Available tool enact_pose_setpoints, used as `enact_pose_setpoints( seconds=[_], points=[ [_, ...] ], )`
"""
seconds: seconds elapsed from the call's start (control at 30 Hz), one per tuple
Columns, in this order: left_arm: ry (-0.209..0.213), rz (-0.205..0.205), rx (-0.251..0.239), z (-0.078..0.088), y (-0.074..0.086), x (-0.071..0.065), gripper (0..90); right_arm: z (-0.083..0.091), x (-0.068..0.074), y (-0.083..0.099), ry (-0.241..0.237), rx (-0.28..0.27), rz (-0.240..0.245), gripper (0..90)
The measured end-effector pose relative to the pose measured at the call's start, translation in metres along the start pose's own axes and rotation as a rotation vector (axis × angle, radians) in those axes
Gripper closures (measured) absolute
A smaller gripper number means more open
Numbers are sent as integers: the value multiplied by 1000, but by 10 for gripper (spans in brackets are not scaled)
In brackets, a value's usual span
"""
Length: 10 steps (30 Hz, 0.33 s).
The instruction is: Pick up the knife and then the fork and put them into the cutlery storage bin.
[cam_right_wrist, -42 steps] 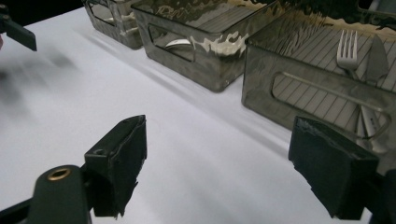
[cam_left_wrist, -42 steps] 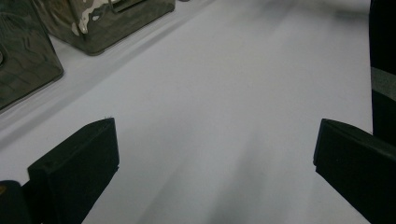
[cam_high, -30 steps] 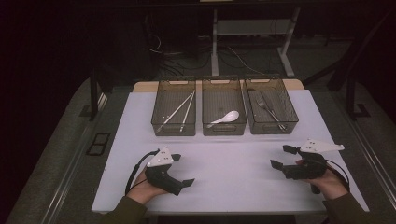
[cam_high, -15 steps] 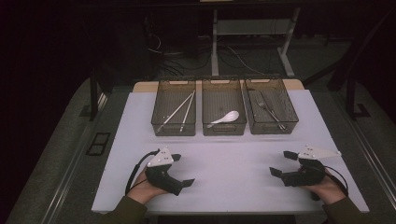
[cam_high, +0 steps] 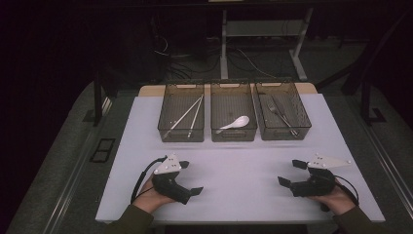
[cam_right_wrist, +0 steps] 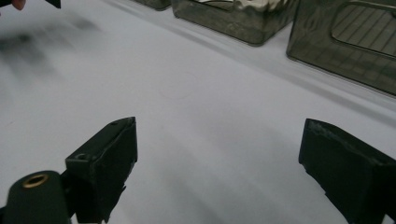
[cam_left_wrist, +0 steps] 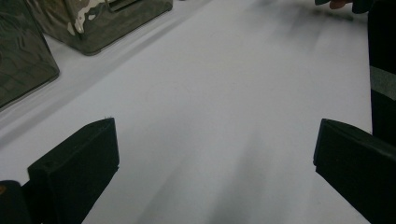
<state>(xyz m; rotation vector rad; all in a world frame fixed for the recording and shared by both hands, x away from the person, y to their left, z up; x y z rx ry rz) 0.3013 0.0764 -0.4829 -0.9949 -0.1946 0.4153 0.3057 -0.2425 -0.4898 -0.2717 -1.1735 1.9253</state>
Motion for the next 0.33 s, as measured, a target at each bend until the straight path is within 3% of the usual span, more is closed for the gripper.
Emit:
enact_pose_setpoints(
  seconds=[0.33],
  points=[
    [0,-2,1,0,0,0,0,-4,6,2,-9,17,33,117]
  ],
)
Point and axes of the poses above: each handheld gripper's, and its own axes: z roughly backward along the jaws, y roughly out of its underside, x roughly to its left, the point moved 9 cm from there along -z, roughly forward along the jaws, and after that the axes turned 6 degrees about -z, right-handed, at the moved point
